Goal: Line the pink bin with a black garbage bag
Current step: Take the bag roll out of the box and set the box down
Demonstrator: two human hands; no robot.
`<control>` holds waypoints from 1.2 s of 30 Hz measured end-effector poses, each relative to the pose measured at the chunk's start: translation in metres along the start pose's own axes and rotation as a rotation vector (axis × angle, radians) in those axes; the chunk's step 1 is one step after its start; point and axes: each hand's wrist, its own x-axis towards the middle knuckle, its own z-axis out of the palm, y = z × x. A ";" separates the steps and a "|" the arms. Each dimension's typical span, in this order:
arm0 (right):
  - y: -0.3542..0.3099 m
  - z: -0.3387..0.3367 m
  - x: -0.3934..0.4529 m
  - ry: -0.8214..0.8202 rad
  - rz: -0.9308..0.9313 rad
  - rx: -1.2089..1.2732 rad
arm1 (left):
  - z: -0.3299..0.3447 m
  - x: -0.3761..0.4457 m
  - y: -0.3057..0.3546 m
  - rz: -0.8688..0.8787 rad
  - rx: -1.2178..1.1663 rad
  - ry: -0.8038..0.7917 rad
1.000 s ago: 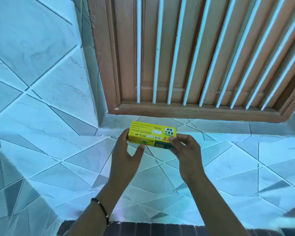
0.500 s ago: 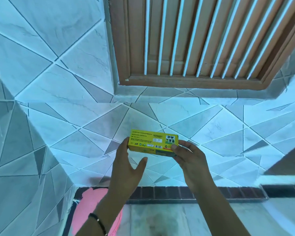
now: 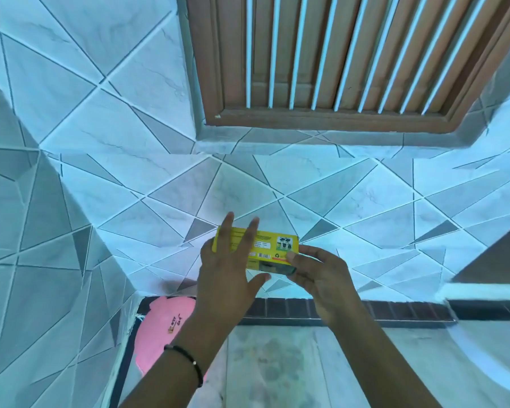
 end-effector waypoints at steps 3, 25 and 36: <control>0.000 -0.010 -0.007 -0.031 0.002 -0.006 | 0.002 0.001 0.006 -0.074 -0.005 -0.048; 0.004 -0.054 0.006 0.014 -1.196 -1.144 | 0.002 0.007 0.005 -0.156 -0.091 -0.008; 0.008 -0.045 -0.005 -0.026 -0.898 -0.945 | 0.001 0.009 0.006 -0.111 -0.048 0.017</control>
